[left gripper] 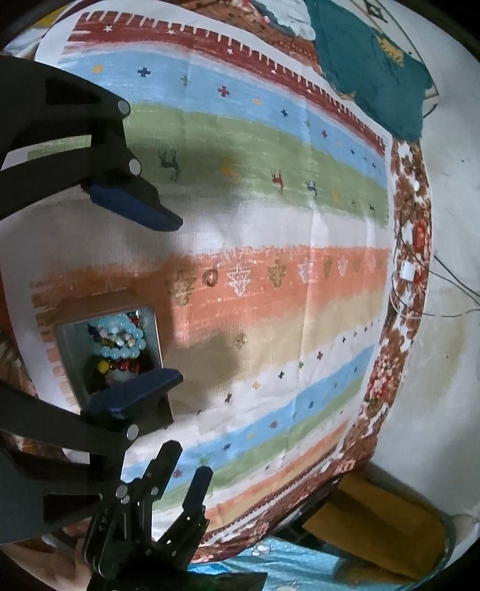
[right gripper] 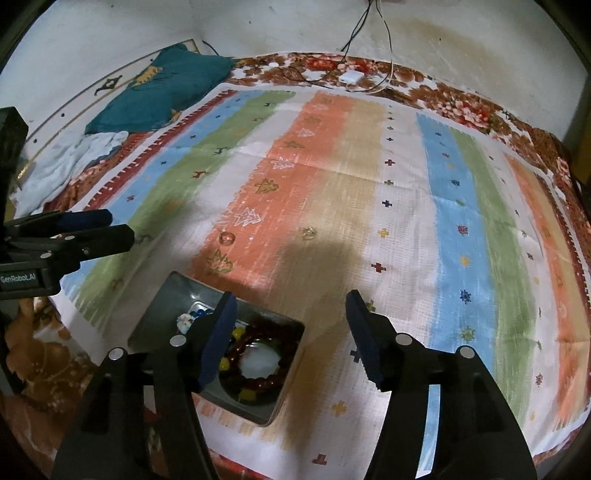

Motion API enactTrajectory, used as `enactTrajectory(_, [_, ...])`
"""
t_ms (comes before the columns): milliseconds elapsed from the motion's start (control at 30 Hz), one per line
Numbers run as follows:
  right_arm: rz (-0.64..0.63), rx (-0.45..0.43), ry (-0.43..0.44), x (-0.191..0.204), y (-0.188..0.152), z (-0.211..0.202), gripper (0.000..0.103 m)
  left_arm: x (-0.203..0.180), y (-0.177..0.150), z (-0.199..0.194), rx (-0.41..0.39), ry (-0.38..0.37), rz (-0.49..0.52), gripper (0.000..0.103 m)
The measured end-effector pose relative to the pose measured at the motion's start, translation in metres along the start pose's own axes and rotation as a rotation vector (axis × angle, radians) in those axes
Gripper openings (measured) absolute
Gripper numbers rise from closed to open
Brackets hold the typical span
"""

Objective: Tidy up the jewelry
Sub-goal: 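Move both open tools toward the bronze ring and gold charm on the cloth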

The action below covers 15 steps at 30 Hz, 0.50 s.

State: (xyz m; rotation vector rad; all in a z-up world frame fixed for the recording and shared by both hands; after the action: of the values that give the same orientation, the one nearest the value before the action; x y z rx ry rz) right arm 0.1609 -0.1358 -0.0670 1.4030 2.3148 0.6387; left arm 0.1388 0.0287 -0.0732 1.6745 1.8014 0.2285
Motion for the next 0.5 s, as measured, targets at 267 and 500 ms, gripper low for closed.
enactTrajectory(267, [0.023,0.028,0.001,-0.005,0.008,0.016,0.075,0.011,0.003,0.020,0.043,0.012,-0.033,0.089])
enactTrajectory(500, [0.038,0.038,-0.007,-0.011,0.018,0.035,0.079,0.023,0.006,0.040,0.077,0.047,-0.064,0.093])
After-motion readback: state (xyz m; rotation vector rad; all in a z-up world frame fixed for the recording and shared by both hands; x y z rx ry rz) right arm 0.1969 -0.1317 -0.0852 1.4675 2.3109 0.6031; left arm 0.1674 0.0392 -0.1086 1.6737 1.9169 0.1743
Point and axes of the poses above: each gripper's, at about its wrist camera, not at the fingertips, and z roughly the way its jaws point, x to its left, y to its top, the point moved 8 cm from there along z, roughly the way its jaws point, and after that the axes turned 9 degrees about -y, right-handed, at the moved point
